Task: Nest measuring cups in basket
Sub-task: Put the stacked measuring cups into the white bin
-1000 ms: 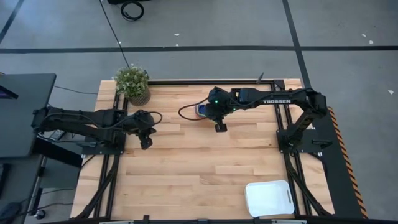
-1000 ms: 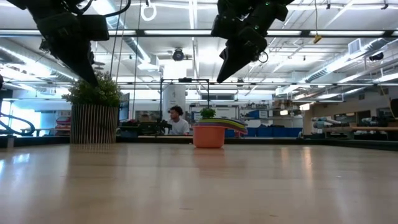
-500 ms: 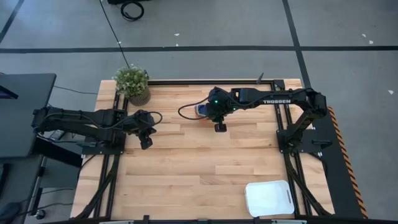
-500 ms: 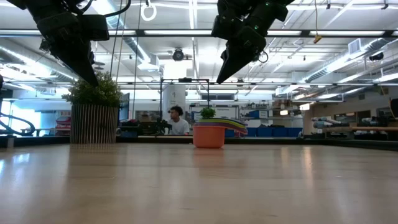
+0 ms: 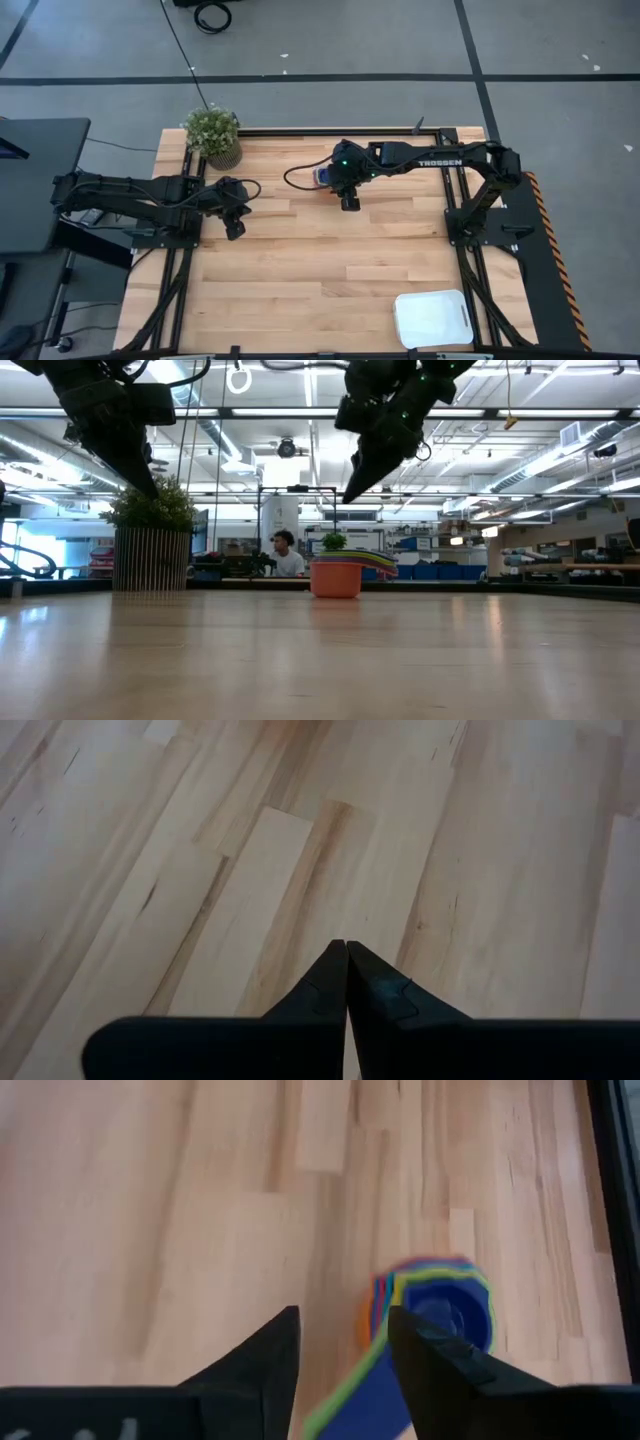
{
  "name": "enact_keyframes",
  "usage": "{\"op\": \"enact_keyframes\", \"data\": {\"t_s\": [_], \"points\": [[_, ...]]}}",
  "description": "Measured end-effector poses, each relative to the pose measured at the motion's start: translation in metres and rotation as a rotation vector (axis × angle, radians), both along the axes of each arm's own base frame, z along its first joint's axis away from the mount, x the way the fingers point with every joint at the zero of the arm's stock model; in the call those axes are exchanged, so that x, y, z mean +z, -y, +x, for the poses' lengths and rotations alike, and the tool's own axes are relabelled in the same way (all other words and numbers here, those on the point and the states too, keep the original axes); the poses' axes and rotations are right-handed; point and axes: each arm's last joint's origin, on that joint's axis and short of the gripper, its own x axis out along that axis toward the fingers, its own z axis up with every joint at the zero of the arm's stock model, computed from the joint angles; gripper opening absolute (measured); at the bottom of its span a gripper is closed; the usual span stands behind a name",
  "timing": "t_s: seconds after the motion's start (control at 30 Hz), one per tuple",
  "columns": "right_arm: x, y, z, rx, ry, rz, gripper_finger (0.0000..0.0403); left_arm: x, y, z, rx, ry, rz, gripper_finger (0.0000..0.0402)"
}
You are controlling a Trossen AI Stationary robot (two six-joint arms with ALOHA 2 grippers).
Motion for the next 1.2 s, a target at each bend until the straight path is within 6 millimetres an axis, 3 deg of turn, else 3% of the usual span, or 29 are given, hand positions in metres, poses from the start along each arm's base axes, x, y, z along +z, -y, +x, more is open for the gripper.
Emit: {"op": "enact_keyframes", "data": {"t_s": [0.47,0.9,1.2], "points": [[-0.010,0.008,0.012,-0.080,0.015,-0.115,0.0163,0.003,0.000,0.004,0.000,0.055,-0.001,0.0013],[-0.006,0.008,0.016,-0.020,0.101,-0.014,0.0165,0.005,0.000,0.006,0.000,0.084,-0.002,0.0013],[-0.007,0.016,0.013,-0.033,0.100,0.034,0.0210,0.005,0.000,0.007,0.000,0.087,-0.001,0.0013]]}}
